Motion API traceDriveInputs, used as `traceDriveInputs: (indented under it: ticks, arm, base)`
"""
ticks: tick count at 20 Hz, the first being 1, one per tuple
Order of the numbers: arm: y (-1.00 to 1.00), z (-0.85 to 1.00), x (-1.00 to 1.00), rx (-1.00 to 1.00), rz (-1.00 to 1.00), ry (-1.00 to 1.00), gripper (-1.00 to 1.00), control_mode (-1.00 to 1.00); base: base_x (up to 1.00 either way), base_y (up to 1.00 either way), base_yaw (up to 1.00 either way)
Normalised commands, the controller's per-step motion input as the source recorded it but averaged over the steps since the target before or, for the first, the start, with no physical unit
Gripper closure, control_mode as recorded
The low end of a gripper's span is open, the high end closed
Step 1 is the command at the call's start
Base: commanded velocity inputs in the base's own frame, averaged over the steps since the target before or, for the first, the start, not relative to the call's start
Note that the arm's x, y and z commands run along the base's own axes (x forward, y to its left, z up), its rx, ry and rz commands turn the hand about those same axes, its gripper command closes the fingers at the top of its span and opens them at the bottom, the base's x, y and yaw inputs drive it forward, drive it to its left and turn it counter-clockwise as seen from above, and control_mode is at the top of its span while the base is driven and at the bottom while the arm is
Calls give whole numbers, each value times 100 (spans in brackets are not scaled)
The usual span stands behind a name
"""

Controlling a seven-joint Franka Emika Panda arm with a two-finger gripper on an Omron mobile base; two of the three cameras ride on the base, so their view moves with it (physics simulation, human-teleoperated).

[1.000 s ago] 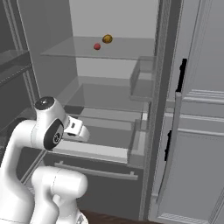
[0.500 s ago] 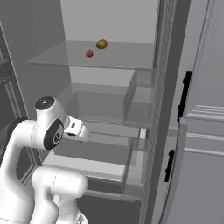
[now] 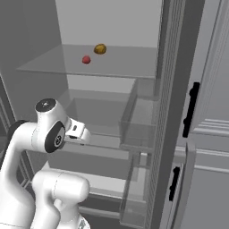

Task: Take the strawberry from the fridge and place it on top of the pancake, located on the dining counter.

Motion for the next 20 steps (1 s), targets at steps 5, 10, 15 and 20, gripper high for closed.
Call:
traceDriveInputs:
  ticks: [5,10,15,20]
  arm:
    - [0,0,0,0,0,0,-100,100]
    - [0,0,0,0,0,0,-100,100]
    - [0,0,0,0,0,0,-100,100]
    - [0,0,0,0,0,0,-100,-100]
  base:
    - [33,0,-1]
    - [31,0,0]
    - [18,0,0]
    - [0,0,0]
